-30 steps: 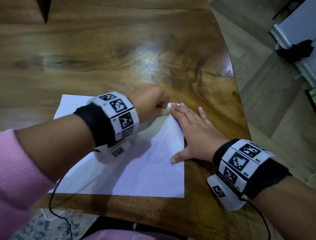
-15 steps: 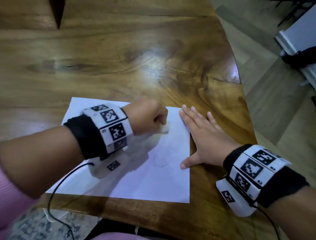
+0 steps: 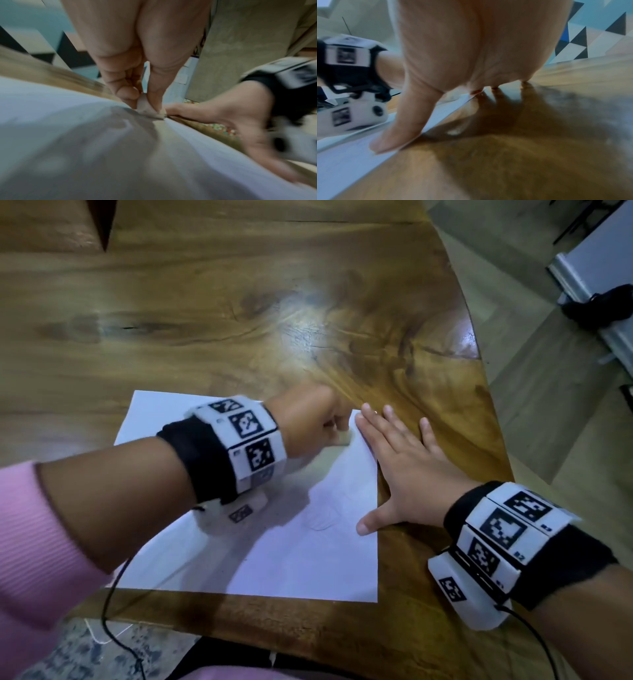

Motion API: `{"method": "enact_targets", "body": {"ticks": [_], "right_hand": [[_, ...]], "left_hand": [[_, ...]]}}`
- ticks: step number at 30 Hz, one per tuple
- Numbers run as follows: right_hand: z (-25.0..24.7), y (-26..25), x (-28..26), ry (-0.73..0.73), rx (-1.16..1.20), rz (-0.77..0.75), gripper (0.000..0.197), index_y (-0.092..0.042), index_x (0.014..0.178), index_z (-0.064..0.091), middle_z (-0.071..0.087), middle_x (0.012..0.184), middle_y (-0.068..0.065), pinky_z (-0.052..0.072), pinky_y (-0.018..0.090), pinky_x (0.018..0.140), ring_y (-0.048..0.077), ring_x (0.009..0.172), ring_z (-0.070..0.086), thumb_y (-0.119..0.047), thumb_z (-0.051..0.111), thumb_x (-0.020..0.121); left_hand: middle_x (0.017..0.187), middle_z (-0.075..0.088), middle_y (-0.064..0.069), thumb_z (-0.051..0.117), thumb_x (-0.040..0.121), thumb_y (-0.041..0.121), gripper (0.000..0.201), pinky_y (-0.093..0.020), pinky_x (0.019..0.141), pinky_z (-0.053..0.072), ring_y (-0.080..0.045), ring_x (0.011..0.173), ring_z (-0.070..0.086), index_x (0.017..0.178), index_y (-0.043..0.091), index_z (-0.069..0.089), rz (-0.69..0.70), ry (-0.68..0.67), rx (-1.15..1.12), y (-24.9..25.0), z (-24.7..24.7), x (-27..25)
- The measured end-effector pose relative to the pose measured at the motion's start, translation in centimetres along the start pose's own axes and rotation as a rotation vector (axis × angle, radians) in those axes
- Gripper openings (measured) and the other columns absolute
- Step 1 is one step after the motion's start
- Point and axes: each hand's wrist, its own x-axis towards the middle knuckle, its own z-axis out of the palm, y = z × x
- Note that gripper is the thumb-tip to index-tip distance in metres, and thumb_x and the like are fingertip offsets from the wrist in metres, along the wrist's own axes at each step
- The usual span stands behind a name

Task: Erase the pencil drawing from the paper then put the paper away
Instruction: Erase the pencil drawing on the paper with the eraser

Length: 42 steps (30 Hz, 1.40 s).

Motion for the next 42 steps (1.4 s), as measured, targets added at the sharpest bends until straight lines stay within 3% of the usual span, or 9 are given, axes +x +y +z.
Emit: {"method": "enact_targets", "body": {"ticks": [2, 7, 11, 14, 22, 26, 29, 34, 42], "right_hand": [[0.0, 0.0, 0.1, -0.004, 0.0, -0.003, 0.141, -0.027, 0.141, -0.031, -0.042, 0.144, -0.016, -0.02, 0.049, 0.112, 0.007, 0.131, -0.04, -0.073, 0.068, 0.053], [-0.2, 0.1, 0.0, -0.014, 0.019, -0.005, 0.141, -0.027, 0.142, -0.03, -0.045, 0.135, -0.02, -0.02, 0.049, 0.112, 0.007, 0.13, -0.041, -0.072, 0.07, 0.052], [-0.1, -0.1, 0.0, -0.02, -0.002, 0.002, 0.141, -0.025, 0.14, -0.032, -0.044, 0.141, -0.017, -0.02, 0.05, 0.112, 0.009, 0.13, -0.041, -0.074, 0.067, 0.053], [-0.3, -0.2, 0.1, -0.03, -0.021, 0.008, 0.141, -0.022, 0.141, -0.031, -0.046, 0.132, -0.019, -0.019, 0.05, 0.112, 0.009, 0.129, -0.042, -0.076, 0.065, 0.053], [-0.3, -0.1, 0.0, -0.032, 0.012, 0.01, 0.142, -0.026, 0.14, -0.032, -0.047, 0.134, -0.02, -0.021, 0.049, 0.112, 0.01, 0.13, -0.043, -0.073, 0.069, 0.052], [-0.3, -0.3, 0.0, -0.024, 0.012, 0.01, 0.143, -0.027, 0.14, -0.033, -0.046, 0.134, -0.02, -0.022, 0.047, 0.111, 0.01, 0.13, -0.042, -0.073, 0.069, 0.052], [-0.4, -0.4, 0.0, -0.031, 0.0, 0.015, 0.143, -0.027, 0.139, -0.034, -0.047, 0.134, -0.019, -0.022, 0.048, 0.111, 0.01, 0.131, -0.042, -0.073, 0.069, 0.051], [-0.3, -0.4, 0.0, -0.04, -0.004, 0.027, 0.143, -0.027, 0.137, -0.037, -0.05, 0.131, -0.019, -0.022, 0.046, 0.111, 0.009, 0.127, -0.045, -0.074, 0.068, 0.051], [-0.2, -0.2, 0.1, -0.046, -0.012, 0.013, 0.143, -0.027, 0.139, -0.034, -0.048, 0.137, -0.018, -0.02, 0.049, 0.112, 0.009, 0.128, -0.045, -0.077, 0.066, 0.05]], "left_hand": [[0.077, 0.053, 0.0, 0.062, 0.078, 0.018, 0.014, -0.02, 0.056, 0.022, -0.018, 0.074, 0.047, 0.089, 0.009, 0.065, -0.016, 0.019, 0.014, 0.1, 0.0, 0.4], [0.081, 0.065, -0.003, 0.059, 0.079, 0.015, 0.006, -0.023, 0.065, 0.037, -0.022, 0.073, 0.055, 0.081, 0.013, 0.064, 0.176, -0.31, 0.006, 0.2, 1.3, -3.4], [0.077, 0.052, 0.001, 0.06, 0.078, 0.014, 0.01, -0.02, 0.062, 0.026, -0.017, 0.073, 0.046, 0.088, 0.013, 0.063, 0.094, -0.128, 0.066, -0.1, 0.3, 0.0], [0.078, 0.05, -0.001, 0.059, 0.079, 0.014, 0.009, -0.024, 0.065, 0.03, -0.02, 0.074, 0.045, 0.086, 0.009, 0.06, 0.03, -0.008, 0.054, 0.3, 0.1, 1.8], [0.07, 0.053, -0.003, 0.06, 0.076, 0.01, 0.013, -0.033, 0.062, 0.045, -0.024, 0.067, 0.054, 0.064, 0.015, 0.056, 0.203, -0.239, -0.039, -0.3, 2.0, -5.1], [0.08, 0.058, -0.008, 0.057, 0.08, 0.014, 0.007, -0.027, 0.065, 0.033, -0.026, 0.077, 0.054, 0.083, 0.01, 0.062, 0.126, -0.098, 0.02, 0.5, 0.8, -1.1], [0.078, 0.052, -0.006, 0.056, 0.081, 0.014, 0.006, -0.027, 0.063, 0.029, -0.025, 0.075, 0.05, 0.076, 0.012, 0.056, 0.125, -0.111, 0.012, 0.9, 1.1, -0.7], [0.082, 0.059, -0.007, 0.058, 0.079, 0.011, 0.009, -0.031, 0.066, 0.041, -0.022, 0.073, 0.053, 0.07, 0.01, 0.058, 0.238, -0.364, -0.017, 0.6, 2.0, -5.3], [0.096, 0.059, -0.012, 0.053, 0.084, 0.011, 0.008, -0.026, 0.063, 0.027, -0.02, 0.077, 0.045, 0.09, 0.009, 0.058, 0.112, -0.132, 0.067, 1.7, 1.3, -0.3]]}}
